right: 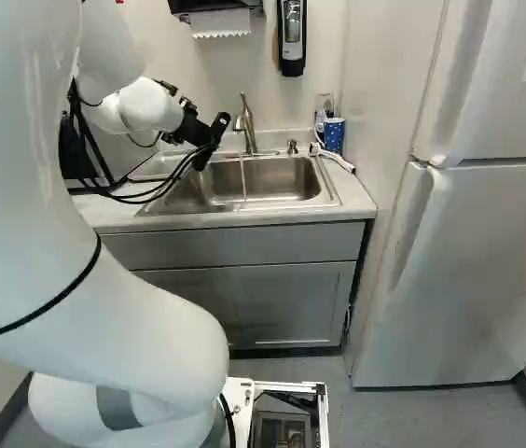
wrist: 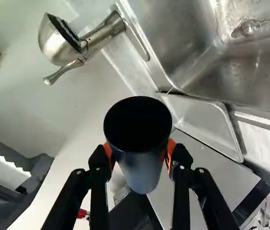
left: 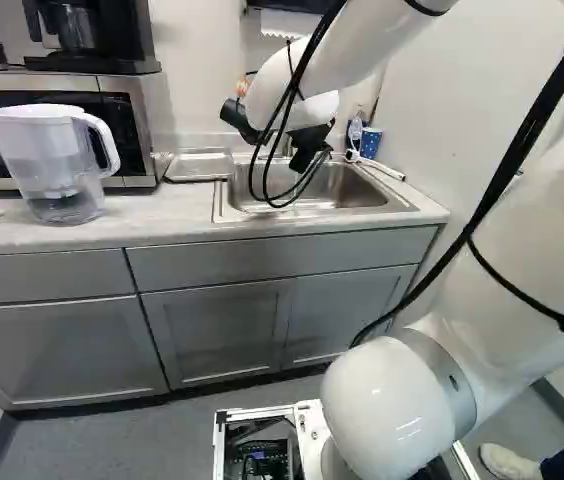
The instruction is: Rinse the cup and place it in the tray
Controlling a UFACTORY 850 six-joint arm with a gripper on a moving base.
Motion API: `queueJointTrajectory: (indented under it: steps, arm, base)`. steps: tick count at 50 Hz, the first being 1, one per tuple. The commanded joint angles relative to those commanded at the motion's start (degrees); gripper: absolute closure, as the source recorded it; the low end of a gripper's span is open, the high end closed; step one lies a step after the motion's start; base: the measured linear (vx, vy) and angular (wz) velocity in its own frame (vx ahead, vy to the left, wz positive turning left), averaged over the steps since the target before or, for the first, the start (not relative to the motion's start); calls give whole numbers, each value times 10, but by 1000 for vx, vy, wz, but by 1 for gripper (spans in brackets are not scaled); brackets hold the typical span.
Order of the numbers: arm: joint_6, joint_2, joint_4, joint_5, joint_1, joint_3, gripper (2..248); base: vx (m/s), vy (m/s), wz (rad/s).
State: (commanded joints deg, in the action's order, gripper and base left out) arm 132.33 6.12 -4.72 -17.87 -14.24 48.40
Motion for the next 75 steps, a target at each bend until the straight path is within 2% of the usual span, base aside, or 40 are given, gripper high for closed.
queueJointTrajectory:
  steps: [19, 24, 75]
  arm:
    - [0, 0, 0, 0, 0, 0, 128]
    - [-14, 0, 0, 0, 0, 0, 128]
    - [-313, 0, 0, 0, 0, 0, 128]
  base:
    - [0, 0, 0]
    - [0, 0, 0]
    - [0, 0, 0]
